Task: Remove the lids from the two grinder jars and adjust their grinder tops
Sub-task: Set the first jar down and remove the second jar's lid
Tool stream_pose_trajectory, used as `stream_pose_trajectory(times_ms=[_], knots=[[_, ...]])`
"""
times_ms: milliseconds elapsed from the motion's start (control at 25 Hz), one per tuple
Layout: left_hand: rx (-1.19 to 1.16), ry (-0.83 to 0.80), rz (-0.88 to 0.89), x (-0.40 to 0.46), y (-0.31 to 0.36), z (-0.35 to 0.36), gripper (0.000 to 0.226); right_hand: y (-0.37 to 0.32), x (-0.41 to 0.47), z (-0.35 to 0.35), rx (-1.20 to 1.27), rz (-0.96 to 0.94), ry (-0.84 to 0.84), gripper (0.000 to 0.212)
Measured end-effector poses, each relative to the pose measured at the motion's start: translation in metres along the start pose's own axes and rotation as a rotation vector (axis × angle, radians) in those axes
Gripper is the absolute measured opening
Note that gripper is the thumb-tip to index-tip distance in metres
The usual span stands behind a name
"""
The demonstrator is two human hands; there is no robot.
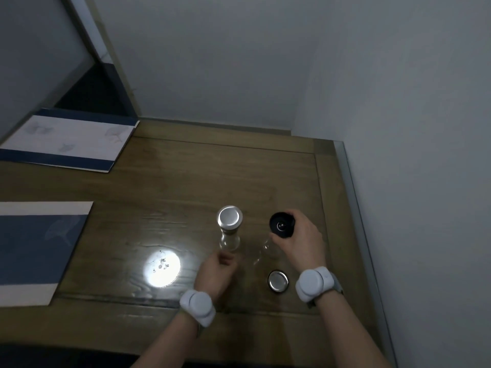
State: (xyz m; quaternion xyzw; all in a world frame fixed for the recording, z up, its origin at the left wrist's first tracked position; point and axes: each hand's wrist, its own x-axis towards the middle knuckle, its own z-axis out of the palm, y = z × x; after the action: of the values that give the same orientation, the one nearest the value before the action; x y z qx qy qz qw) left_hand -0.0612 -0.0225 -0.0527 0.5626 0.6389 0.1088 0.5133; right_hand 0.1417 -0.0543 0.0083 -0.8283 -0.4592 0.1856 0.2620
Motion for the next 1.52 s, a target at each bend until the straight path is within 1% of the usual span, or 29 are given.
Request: stream_pose_trajectory(times_ms=[80,120,160,280,320,400,520,720,840,920,1000,1080,1120,1160,1240,1280,1400,1520], knots=[[-0.028,0.057,-0.060,0.005,0.002,-0.009,0.016,0.001,0.000,0.005,0.006,-0.004,-0.002,0.057],[-0.030,0.071,-0.066,0.009,0.004,-0.011,0.022,0.002,0.001,0.006,0.005,-0.001,-0.003,0.057],[-0.027,0.079,-0.060,0.013,0.005,-0.013,0.031,0.002,0.000,0.008,0.002,0.001,-0.004,0.057],[0.024,0.103,0.003,0.026,0.009,-0.015,0.078,0.002,0.001,0.014,-0.004,0.002,0.004,0.056],[0.035,0.112,0.035,0.029,0.011,-0.015,0.084,0.002,0.002,0.015,-0.005,0.003,0.005,0.055],[0.035,0.130,0.103,0.033,0.017,-0.015,0.082,0.002,0.002,0.017,-0.007,0.009,0.006,0.055],[0.015,0.152,0.172,0.037,0.026,-0.015,0.068,0.003,0.005,0.018,-0.006,0.005,0.010,0.055],[-0.043,0.147,0.187,0.046,0.032,-0.016,0.064,0.006,0.010,0.021,-0.022,0.012,0.002,0.058],[-0.061,0.151,0.190,0.049,0.032,-0.016,0.057,0.007,0.012,0.019,-0.028,0.026,-0.028,0.060],[-0.033,0.159,0.196,0.051,0.032,-0.019,0.052,0.003,0.012,0.018,-0.063,0.036,-0.054,0.068],[0.004,0.158,0.218,0.051,0.031,-0.021,0.051,-0.008,0.009,0.015,-0.150,-0.005,0.019,0.077],[0.033,0.163,0.241,0.049,0.031,-0.022,0.049,-0.033,0.006,0.013,-0.189,-0.132,0.136,0.072],[0.038,0.164,0.249,0.048,0.030,-0.022,0.047,-0.049,0.006,0.015,-0.207,-0.199,0.125,0.068],[0.034,0.163,0.259,0.049,0.028,-0.022,0.047,-0.064,0.006,0.020,-0.243,-0.244,0.063,0.066],[0.045,0.151,0.269,0.051,0.025,-0.021,0.048,-0.088,0.010,0.035,-0.330,-0.252,-0.113,0.065],[0.070,0.147,0.275,0.053,0.023,-0.021,0.050,-0.096,0.012,0.042,-0.374,-0.240,-0.170,0.064],[0.122,0.133,0.283,0.058,0.018,-0.023,0.057,-0.104,0.017,0.059,-0.485,-0.227,-0.225,0.062],[0.114,0.121,0.292,0.059,0.015,-0.022,0.059,-0.107,0.020,0.064,-0.541,-0.227,-0.217,0.058]])
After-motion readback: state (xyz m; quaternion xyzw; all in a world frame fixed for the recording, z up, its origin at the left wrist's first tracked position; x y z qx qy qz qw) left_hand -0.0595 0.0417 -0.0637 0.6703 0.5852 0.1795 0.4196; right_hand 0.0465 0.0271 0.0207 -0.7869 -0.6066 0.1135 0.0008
